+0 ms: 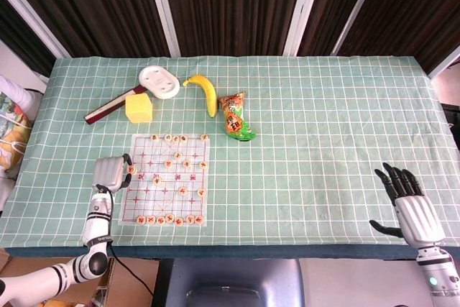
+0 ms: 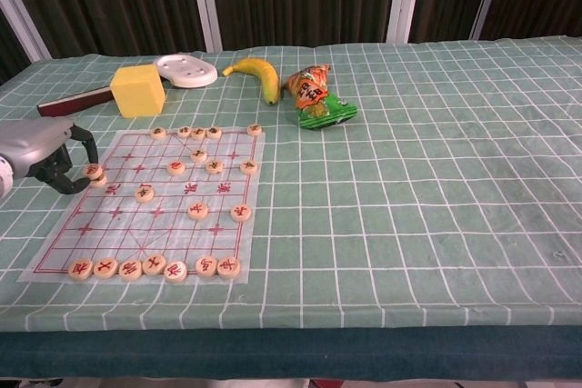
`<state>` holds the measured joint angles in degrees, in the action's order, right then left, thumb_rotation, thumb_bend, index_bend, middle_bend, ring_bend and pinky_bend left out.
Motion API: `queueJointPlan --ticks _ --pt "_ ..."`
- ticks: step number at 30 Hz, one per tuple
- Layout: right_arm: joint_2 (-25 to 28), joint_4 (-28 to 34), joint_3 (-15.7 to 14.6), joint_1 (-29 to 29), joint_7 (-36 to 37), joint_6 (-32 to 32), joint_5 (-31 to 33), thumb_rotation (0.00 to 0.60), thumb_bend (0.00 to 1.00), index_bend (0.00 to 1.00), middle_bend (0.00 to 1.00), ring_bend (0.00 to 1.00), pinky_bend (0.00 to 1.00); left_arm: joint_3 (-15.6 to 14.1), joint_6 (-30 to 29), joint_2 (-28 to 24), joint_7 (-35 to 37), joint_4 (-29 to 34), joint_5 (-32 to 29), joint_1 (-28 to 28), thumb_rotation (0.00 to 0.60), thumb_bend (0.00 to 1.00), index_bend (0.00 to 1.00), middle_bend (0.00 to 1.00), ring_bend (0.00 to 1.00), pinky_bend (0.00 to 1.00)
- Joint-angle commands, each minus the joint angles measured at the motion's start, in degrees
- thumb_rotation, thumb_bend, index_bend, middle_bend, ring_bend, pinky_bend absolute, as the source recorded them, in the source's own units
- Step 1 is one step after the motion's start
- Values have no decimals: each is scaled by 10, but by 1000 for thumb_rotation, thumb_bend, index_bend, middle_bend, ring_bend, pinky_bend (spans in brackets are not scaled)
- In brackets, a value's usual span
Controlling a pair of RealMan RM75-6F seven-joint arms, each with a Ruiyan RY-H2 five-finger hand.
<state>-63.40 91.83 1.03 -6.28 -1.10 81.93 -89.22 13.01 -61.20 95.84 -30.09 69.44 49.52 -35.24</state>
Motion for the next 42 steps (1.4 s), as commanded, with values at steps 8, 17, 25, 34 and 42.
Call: queueJointPlan --ticks 8,17,25,34,42 --pt "-1 1 0 0 -3 1 1 600 175 0 0 0 0 0 3 4 3 -9 2 -2 600 369 501 1000 1000 1000" --pt "0 0 1 2 2 5 0 600 175 0 0 0 0 -1 2 4 -7 -1 -2 -2 600 379 387 1000 1000 1000" --pt "0 0 1 3 1 6 1 600 175 0 0 0 0 3 -21 -12 7 36 22 3 600 382 358 1000 1000 1000" --pt "3 0 0 6 4 10 -1 600 175 0 0 0 0 -108 -161 -227 227 295 291 126 600 372 165 687 741 861" --pt "5 6 -6 10 -10 17 -12 600 175 0 0 0 0 -247 -366 -315 356 216 494 289 600 374 0 0 0 138"
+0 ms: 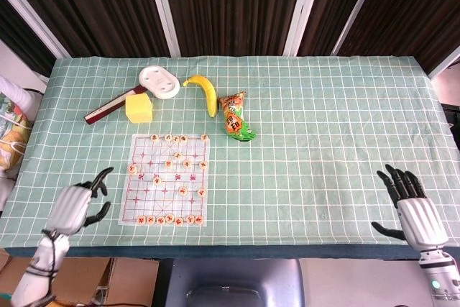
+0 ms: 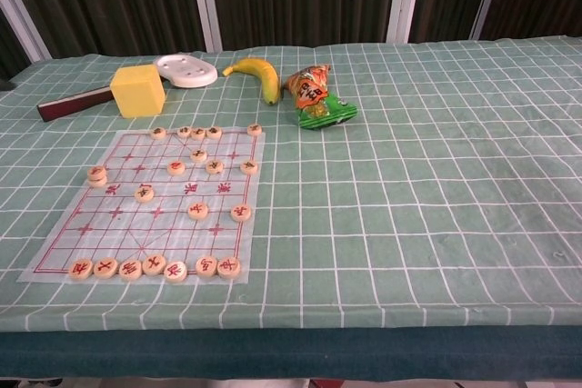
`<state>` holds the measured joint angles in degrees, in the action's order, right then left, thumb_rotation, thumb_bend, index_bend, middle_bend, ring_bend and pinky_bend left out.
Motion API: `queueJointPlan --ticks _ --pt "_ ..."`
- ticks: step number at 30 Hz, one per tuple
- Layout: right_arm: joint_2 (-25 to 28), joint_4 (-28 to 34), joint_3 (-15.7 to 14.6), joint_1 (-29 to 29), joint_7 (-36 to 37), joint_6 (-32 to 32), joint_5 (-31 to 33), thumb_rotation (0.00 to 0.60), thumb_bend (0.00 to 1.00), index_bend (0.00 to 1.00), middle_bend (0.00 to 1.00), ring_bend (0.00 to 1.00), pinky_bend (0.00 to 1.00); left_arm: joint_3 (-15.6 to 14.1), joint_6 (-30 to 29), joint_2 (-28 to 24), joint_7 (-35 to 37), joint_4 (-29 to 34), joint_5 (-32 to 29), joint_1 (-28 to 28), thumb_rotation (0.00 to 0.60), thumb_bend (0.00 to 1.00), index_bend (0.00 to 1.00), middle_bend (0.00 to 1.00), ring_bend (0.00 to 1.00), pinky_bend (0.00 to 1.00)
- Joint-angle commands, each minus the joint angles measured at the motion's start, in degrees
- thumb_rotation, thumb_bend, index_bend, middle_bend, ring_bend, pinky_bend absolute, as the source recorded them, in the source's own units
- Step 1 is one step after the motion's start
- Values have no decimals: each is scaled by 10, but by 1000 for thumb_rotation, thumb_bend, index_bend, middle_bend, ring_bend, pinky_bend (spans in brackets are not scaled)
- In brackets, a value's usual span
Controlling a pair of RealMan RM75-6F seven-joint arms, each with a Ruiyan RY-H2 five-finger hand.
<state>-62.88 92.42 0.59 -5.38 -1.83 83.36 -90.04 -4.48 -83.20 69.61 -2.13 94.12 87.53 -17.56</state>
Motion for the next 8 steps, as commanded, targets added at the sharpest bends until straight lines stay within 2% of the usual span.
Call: queueJointPlan --ticks 1,4,8 --pt "-1 1 -2 1 -4 3 -4 600 175 0 0 0 0 -67 -170 -47 91 -47 130 119 600 371 0 0 0 129" --pt "1 3 -4 3 0 8 -11 600 175 0 0 0 0 -50 -211 -24 127 -93 152 127 600 366 0 0 0 118" --pt "3 0 -7 7 6 17 -20 600 175 0 0 0 0 -46 -198 -21 143 -107 150 127 600 368 0 0 0 111"
